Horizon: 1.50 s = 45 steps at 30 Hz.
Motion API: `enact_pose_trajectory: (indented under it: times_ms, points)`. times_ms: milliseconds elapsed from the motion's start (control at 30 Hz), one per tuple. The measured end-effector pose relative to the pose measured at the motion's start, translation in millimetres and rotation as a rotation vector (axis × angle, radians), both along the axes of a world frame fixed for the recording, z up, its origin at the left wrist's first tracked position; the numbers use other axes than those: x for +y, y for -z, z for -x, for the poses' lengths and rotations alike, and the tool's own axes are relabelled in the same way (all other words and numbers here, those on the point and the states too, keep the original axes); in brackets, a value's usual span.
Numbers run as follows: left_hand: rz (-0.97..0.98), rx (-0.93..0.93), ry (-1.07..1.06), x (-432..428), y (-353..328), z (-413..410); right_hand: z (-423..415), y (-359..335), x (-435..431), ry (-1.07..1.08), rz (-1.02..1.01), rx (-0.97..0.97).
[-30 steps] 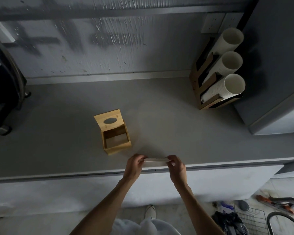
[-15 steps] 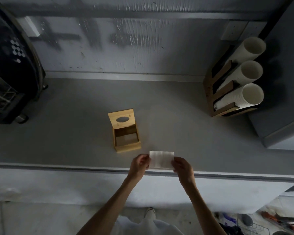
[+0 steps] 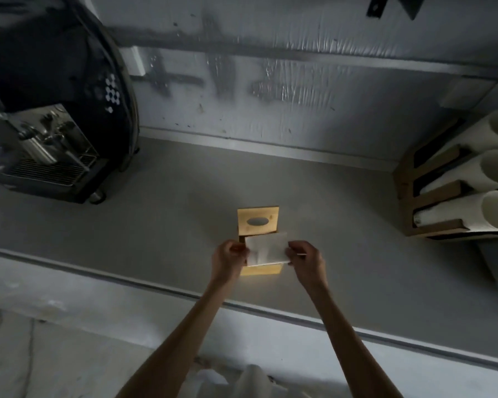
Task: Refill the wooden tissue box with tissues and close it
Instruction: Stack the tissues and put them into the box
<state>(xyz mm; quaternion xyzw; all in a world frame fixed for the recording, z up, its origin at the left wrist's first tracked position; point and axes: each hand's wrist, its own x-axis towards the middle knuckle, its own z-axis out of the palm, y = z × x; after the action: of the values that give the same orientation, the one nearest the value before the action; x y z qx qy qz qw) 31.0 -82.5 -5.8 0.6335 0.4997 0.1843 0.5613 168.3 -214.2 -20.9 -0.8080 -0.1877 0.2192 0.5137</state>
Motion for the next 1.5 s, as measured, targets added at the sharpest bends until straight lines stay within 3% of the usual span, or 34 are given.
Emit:
enact_pose_trajectory:
  times_ms: [100, 333, 500, 633, 767, 833, 1000, 1133, 1200, 1300, 1500]
  points:
    - [-0.127, 0.153, 0.007, 24.8, -1.1, -16.6, -2.5, 2.8, 38.1, -0.018, 0.193, -0.115]
    - [-0.401, 0.407, 0.309, 24.3, 9.0, -20.8, 20.5, 11.1, 56.2, -0.150, 0.475, -0.445]
    - [-0.649, 0.578, 0.550, 13.9, 6.0, -24.4, 22.8, 14.0, 60.6, -0.327, 0.677, -0.552]
    - [-0.708, 0.677, 0.682, 15.2, 0.1, -30.9, 24.3, 7.3, 68.1, -0.473, 0.853, -0.639]
    - [-0.610, 0.695, 0.683, 8.3, 0.2, -29.1, 23.4, 9.1, 65.9, -0.420, 0.804, -0.547]
    - [-0.596, 0.662, 0.663, 0.2, 1.8, -22.4, 21.8, 8.8, 60.9, -0.313, 0.682, -0.456]
    - [-0.541, 0.619, 0.662, -0.4, 1.1, -17.7, 11.4, 6.0, 53.6, -0.323, 0.623, -0.526]
    - [-0.220, 0.584, 0.702, 11.1, -8.3, -36.3, 9.9, 0.7, 75.1, -0.506, 0.701, -0.395]
    - [-0.079, 0.699, 0.766, 16.8, -7.6, -44.6, 12.0, 0.2, 86.5, -0.527, 0.718, -0.239]
    - [-0.055, 0.902, 0.875, 25.4, -7.9, -57.8, 6.1, 8.1, 99.6, -0.562, 0.787, -0.187]
    - [0.021, 0.886, 0.798, 34.8, -3.3, -63.0, 5.8, -0.4, 108.5, -0.630, 0.951, -0.166]
